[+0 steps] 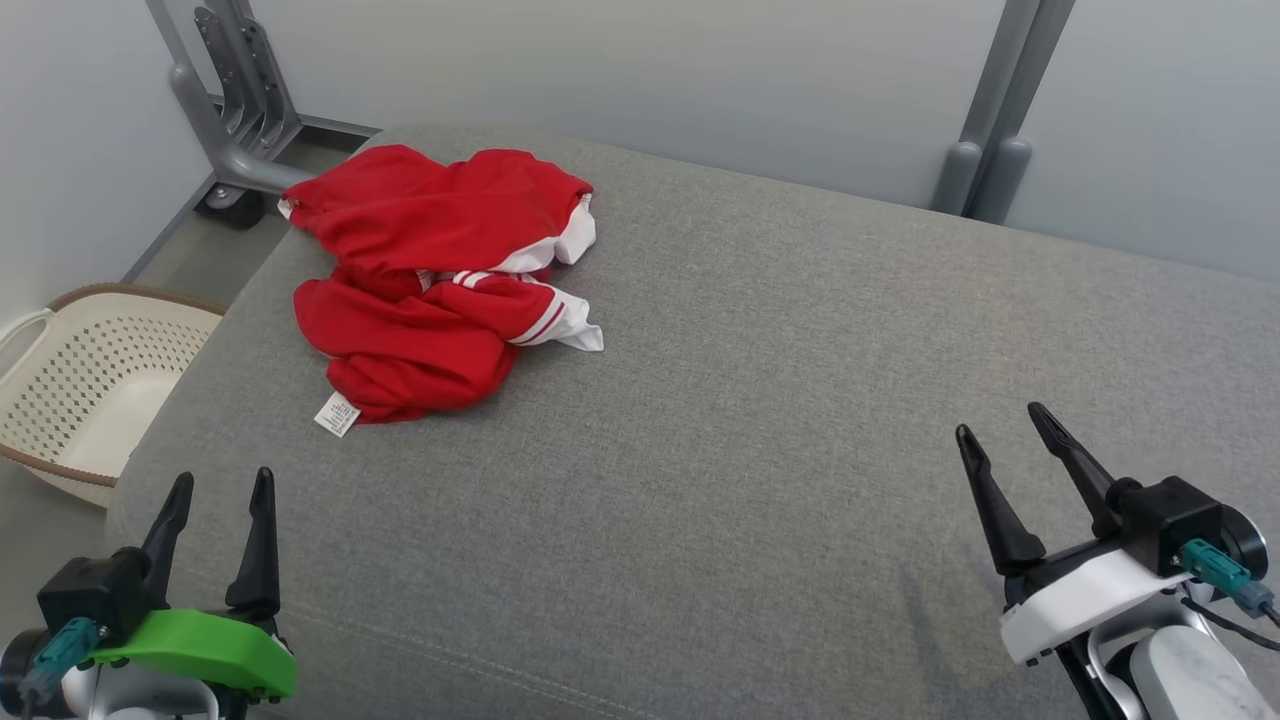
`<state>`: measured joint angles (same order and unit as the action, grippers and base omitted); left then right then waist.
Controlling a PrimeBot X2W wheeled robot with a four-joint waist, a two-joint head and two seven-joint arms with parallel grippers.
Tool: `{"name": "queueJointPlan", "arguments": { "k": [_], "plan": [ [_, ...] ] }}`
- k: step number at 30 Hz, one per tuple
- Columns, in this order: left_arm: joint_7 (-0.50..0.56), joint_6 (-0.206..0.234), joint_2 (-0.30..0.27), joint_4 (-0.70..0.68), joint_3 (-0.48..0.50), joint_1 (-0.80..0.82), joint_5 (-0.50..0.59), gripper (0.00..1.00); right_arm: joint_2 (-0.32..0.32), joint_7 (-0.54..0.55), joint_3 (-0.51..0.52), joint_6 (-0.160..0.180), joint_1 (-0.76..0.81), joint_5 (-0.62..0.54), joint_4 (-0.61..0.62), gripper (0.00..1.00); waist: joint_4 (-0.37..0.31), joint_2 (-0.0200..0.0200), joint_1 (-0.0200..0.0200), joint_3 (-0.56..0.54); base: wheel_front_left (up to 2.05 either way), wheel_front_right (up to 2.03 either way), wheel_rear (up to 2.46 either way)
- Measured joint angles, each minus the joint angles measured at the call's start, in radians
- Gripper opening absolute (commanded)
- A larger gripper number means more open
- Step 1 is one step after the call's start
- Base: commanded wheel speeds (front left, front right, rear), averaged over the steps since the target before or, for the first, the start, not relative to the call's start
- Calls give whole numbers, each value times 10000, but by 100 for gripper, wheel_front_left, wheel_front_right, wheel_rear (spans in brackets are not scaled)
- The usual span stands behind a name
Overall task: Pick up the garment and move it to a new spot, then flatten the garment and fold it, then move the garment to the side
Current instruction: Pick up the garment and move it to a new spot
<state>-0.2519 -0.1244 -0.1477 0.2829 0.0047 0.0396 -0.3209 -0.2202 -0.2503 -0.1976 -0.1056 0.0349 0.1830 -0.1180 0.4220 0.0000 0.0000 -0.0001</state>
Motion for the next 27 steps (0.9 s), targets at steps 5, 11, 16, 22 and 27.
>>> {"name": "queueJointPlan", "arguments": {
  "k": [5,11,16,22,27],
  "plan": [
    [0,0,50,-54,65,1,0,100,15,0,-15,-17,-28,-8,-36,100,-86,0,0,58,0,0,0],
    [0,0,54,-171,245,7,-121,100,-25,0,-13,-31,-154,-40,54,100,-173,0,0,303,0,0,0],
    [6,-2,46,-71,-140,486,-483,100,-253,0,128,-31,-392,-102,146,100,-240,0,0,738,0,0,0],
    [1120,-2,-311,82,-222,2014,-1622,100,-345,-2,10,-86,-990,-180,360,100,-325,0,0,1427,0,0,0],
    [2504,-2,-717,353,514,3730,-2913,100,-416,-2,-17,-88,-1261,-203,389,100,-452,0,0,2069,0,0,0]
  ]
}}
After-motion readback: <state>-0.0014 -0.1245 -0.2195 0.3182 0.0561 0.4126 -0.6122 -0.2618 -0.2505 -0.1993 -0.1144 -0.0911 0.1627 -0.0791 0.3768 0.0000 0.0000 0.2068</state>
